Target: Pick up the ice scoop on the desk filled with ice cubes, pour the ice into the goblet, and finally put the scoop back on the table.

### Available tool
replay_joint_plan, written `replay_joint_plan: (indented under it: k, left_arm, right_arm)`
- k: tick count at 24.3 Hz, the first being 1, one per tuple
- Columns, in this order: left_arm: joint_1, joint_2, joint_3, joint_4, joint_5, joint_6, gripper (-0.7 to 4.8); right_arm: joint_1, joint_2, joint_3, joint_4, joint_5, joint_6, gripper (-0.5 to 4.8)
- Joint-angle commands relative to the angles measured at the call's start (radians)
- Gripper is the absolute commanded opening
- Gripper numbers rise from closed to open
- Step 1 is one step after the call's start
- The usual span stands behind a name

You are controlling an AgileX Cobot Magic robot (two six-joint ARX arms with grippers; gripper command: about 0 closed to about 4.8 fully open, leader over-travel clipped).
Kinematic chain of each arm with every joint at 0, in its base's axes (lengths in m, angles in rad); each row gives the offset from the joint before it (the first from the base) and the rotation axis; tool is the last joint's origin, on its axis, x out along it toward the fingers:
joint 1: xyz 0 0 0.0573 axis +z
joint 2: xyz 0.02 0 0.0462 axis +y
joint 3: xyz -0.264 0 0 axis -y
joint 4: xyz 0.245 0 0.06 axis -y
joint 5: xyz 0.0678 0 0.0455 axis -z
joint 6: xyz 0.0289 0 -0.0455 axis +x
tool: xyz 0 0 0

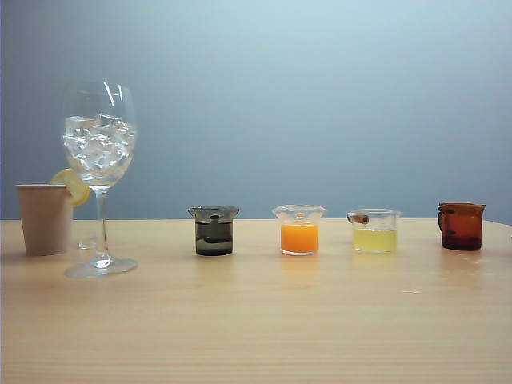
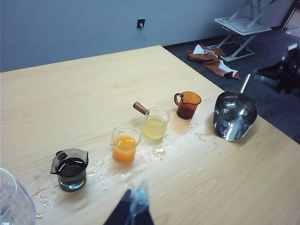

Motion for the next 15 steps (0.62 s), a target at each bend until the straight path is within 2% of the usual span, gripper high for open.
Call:
replay_joint_plan:
  k: [1,5,7,10,15]
  left_arm:
    - [0.0,-0.002,0.003,0.014,0.005,-0.003,-0.03]
    - [0.001,-0.004,0.004,0.033,-0.007,0.005,-0.05]
    - [0.001,-0.014,0.003,0.035,-0.007,0.004,-0.05]
    - [0.002,-0.042,0.003,0.025,-0.02,0.004,-0.05]
    - [0.003,-0.124,0.003,-0.087,-0.19,0.003,-0.05]
  right_arm:
    - [-0.006,-0.099,-0.064,0.007,0.045,-0.009,-0.09]
    - [0.024,-0.271,-0.15,0.011,0.125,0.017,-0.09]
    - [0.093,-0.405,-0.177,0.006,0.132,0.017,-0.09]
    - [0.163,-0.492,-0.177,-0.019,0.143,0.016,-0.09]
    - [0.333,-0.633,-0.177,-0.076,0.274,-0.015,-0.09]
